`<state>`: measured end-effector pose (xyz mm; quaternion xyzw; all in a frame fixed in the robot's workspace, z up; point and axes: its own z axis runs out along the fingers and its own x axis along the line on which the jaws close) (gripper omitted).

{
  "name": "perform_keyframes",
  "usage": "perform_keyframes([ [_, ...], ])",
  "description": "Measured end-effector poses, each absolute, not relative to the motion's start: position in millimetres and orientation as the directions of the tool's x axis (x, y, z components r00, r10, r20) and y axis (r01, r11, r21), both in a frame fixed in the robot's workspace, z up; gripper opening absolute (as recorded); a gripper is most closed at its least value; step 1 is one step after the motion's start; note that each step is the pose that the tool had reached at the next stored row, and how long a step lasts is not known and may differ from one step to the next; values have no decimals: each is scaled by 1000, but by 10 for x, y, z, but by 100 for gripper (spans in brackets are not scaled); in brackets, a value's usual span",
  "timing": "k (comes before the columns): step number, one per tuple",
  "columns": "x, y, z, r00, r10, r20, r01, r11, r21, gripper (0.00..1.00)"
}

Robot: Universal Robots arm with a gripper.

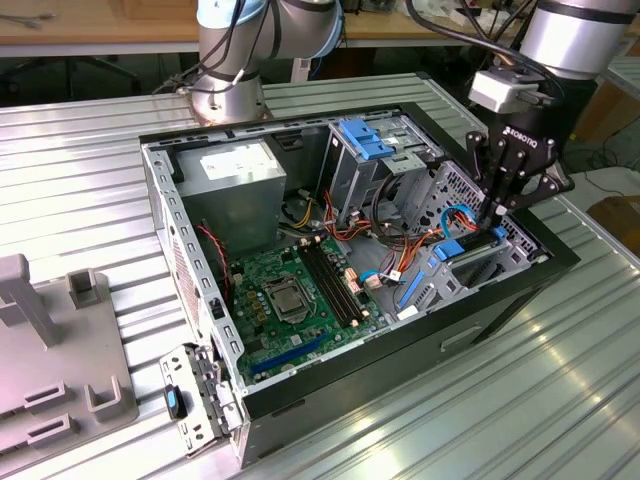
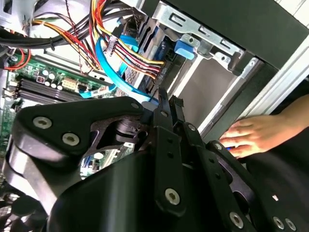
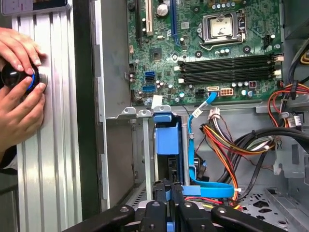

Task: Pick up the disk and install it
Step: 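Insert the second disk wire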

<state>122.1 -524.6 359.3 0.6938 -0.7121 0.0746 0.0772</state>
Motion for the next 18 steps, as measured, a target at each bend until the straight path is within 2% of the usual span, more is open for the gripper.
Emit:
perform_keyframes([
  [18, 1171, -5245, 3552, -2, -977, 212, -1000, 2, -1, 16],
])
